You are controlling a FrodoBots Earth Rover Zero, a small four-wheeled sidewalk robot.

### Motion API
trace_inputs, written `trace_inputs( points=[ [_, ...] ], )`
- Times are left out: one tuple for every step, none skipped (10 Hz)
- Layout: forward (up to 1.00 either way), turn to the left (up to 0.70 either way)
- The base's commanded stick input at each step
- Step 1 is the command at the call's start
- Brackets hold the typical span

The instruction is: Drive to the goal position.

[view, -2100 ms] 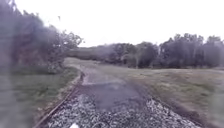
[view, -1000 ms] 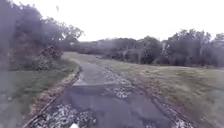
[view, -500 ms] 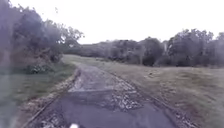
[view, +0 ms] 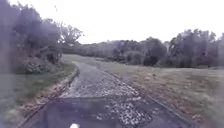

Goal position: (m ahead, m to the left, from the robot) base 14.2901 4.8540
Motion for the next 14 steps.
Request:
trace_inputs(
  points=[
    [0.70, 0.35],
    [0.70, 0.35],
    [0.70, 0.00],
    [0.70, 0.00],
    [0.70, 0.00],
    [0.70, 0.00],
    [0.70, 0.00],
    [0.70, 0.00],
    [0.70, 0.00],
    [0.70, 0.00],
    [0.70, 0.00],
    [0.70, 0.00],
    [0.70, 0.00],
    [0.70, 0.00]
  ],
)
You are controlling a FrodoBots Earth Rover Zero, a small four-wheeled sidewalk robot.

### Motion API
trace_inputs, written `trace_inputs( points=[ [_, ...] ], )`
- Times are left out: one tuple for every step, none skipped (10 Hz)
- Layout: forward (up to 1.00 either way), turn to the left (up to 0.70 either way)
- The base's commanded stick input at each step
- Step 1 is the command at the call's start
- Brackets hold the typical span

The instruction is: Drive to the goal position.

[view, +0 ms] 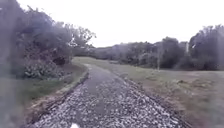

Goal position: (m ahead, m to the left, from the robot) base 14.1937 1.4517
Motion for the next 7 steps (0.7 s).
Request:
trace_inputs(
  points=[
    [0.70, 0.00],
    [0.70, 0.00],
    [0.70, 0.00],
    [0.70, 0.00],
    [0.70, 0.00],
    [0.70, 0.00],
    [0.70, 0.00]
  ],
)
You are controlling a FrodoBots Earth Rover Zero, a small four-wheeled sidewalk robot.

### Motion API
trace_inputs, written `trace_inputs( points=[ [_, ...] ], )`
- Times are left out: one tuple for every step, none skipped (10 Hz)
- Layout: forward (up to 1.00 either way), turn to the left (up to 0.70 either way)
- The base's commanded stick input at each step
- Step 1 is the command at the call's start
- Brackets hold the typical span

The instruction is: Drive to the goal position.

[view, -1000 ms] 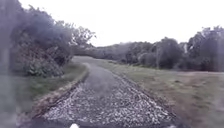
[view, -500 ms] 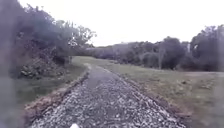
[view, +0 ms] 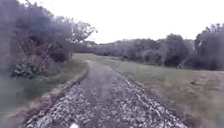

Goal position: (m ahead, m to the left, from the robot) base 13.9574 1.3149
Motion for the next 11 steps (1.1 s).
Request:
trace_inputs(
  points=[
    [0.70, 0.00],
    [0.70, 0.00],
    [0.70, 0.00],
    [0.70, 0.00],
    [0.70, 0.05],
    [0.70, 0.20],
    [0.70, 0.35],
    [0.70, 0.35],
    [0.70, 0.35],
    [0.70, 0.35],
    [0.70, 0.35]
  ],
)
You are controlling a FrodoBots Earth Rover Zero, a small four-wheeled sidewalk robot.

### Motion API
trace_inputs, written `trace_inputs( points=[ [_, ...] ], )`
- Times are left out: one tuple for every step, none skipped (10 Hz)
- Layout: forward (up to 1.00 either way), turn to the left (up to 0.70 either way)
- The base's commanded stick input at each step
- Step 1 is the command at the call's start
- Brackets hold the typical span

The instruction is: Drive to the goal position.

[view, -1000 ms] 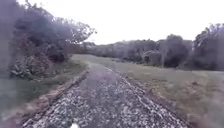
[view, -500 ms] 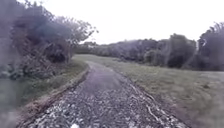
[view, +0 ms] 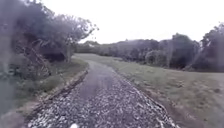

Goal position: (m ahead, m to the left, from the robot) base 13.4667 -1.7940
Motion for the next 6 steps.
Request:
trace_inputs(
  points=[
    [0.70, 0.32],
    [0.70, 0.25],
    [0.70, 0.18],
    [0.70, 0.09],
    [0.70, 0.00],
    [0.70, 0.00]
  ],
)
